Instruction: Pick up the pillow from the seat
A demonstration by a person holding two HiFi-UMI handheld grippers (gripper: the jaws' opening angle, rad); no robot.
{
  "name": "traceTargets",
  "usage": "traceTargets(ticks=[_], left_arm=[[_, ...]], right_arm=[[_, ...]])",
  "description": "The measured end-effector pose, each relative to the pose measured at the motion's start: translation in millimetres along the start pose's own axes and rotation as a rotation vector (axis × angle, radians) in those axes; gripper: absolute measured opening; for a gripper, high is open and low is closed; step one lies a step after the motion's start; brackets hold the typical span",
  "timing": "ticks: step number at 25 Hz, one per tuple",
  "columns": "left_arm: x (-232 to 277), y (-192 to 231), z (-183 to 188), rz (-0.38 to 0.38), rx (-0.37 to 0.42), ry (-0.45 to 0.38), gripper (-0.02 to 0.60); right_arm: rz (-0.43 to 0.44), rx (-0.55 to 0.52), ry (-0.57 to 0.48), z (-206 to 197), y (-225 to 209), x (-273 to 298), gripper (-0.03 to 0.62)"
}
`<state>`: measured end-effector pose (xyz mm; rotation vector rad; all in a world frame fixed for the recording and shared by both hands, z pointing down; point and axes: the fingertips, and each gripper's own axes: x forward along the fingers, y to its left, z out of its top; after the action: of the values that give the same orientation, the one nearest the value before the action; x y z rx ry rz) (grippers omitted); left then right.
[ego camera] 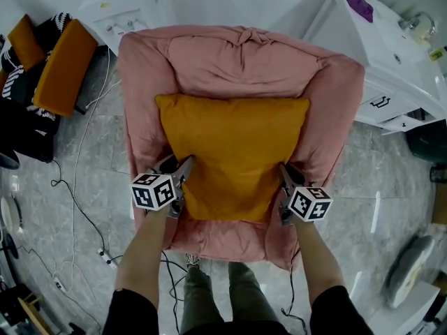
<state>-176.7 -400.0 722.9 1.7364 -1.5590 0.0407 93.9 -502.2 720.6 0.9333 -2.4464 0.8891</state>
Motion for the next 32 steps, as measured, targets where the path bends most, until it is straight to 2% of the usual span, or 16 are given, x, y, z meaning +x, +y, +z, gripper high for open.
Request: traceTargets(ticks=[2, 7, 16, 32], left_arm=[[-2, -2, 0, 0.022, 0.015, 0.004, 0.170], [-10, -4, 0, 0.054, 0.038, 0.002, 0.124], [-30, -16, 4, 0.038, 0.073, 0.012, 0.104], [-85, -48, 3, -0.010, 0.130, -0.026, 0.094]], right_arm=[[-0.018, -0.018, -0.002, 1, 1, -4, 0.011], [-0.031, -0.054, 0.001, 2, 8, -9, 0.006], [-0.063, -0.055, -0.037, 6, 22, -30, 0.006], [-0.097, -0.077, -0.111, 6, 59, -84, 0.005]])
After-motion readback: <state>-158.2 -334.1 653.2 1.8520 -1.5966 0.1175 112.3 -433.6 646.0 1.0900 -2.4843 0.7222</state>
